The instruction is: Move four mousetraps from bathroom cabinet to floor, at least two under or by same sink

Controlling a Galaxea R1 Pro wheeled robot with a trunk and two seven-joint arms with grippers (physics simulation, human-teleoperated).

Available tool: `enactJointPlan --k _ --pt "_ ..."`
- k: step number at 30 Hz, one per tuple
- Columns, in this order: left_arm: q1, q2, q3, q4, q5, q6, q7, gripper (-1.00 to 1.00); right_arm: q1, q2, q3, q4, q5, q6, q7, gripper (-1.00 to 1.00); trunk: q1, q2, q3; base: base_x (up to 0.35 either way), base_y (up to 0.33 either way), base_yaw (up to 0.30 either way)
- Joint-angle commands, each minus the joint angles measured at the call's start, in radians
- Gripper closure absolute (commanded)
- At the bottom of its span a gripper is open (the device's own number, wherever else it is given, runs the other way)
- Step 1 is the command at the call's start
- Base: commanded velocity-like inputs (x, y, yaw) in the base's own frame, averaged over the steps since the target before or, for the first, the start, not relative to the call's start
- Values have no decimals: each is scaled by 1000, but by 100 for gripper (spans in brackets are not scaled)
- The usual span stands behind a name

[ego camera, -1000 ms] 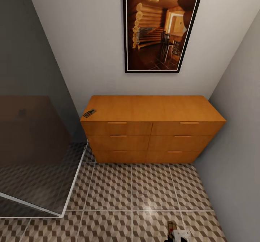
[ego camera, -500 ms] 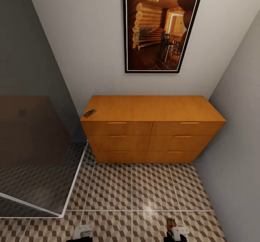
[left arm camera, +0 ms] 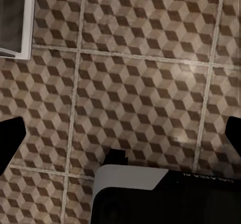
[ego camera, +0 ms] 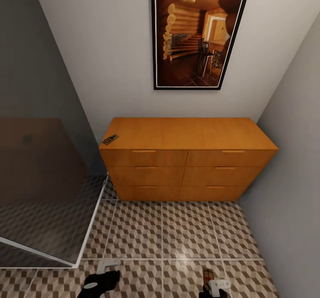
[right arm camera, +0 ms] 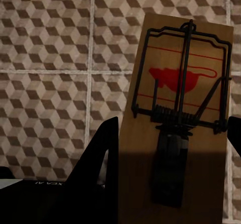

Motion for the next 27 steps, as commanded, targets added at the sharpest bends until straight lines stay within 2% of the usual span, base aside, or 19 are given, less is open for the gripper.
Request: enactJointPlan --k 1,8,12,17,27 --pt "1 2 -7 -8 10 5 9 -100 -1 -2 5 2 -13 -5 9 100 1 -2 -2 0 0 0" --pt "3 2 -9 -47 10 11 7 -100 -1 -5 5 2 -13 -5 9 100 1 -2 -2 0 0 0" --pt "3 2 -26 -61 9 15 8 -100 -1 -6 5 2 -13 -5 9 100 1 -2 -2 0 0 0" --pt "3 0 -39 -84 9 43 11 -100 -1 -6 5 2 -13 -5 9 100 1 -2 -2 0 0 0" --pt "3 1 -40 -140 11 98 12 -100 -1 -6 5 2 -13 -5 9 100 1 -2 -2 0 0 0"
